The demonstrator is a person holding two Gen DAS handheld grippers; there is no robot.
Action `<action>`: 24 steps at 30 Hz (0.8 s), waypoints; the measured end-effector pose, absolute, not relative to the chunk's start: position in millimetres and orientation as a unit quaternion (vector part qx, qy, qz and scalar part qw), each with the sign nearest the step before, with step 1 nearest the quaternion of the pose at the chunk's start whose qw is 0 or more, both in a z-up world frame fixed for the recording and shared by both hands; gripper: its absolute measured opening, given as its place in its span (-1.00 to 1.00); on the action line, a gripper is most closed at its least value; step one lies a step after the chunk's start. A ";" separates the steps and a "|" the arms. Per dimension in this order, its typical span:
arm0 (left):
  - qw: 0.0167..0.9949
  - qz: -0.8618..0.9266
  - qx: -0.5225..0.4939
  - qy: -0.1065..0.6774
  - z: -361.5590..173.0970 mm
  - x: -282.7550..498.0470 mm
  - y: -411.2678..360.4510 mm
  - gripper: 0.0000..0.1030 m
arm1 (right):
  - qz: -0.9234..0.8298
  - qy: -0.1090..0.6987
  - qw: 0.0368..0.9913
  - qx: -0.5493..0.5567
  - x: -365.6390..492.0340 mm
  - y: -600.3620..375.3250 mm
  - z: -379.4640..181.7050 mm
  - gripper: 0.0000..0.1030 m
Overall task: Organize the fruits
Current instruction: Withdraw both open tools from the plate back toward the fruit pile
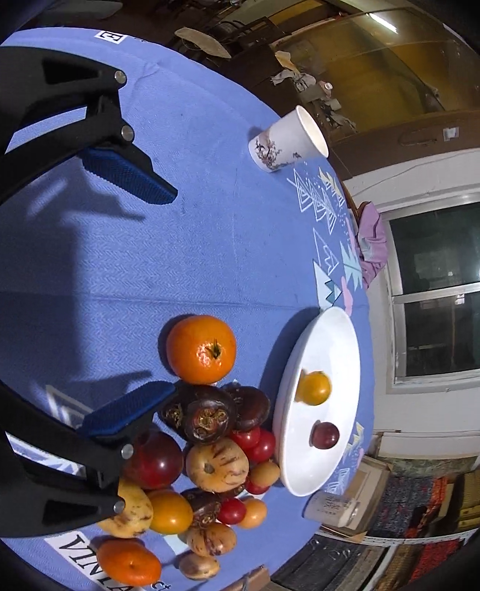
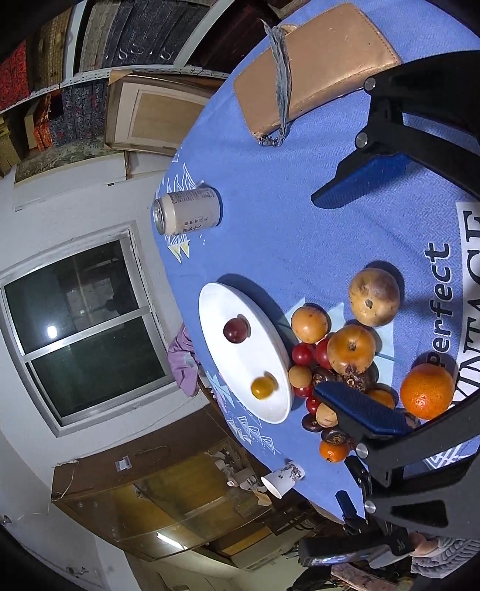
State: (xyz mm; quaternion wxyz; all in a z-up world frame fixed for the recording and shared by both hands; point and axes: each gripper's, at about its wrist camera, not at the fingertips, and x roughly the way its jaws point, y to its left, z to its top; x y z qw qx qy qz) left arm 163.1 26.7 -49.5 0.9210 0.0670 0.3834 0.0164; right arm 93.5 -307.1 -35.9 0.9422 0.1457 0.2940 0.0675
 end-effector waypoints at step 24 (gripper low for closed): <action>0.911 -0.009 0.020 0.413 -60.6 204.8 40.1 0.92 | 0.061 0.355 0.928 0.098 106.4 -295.6 -55.1 0.84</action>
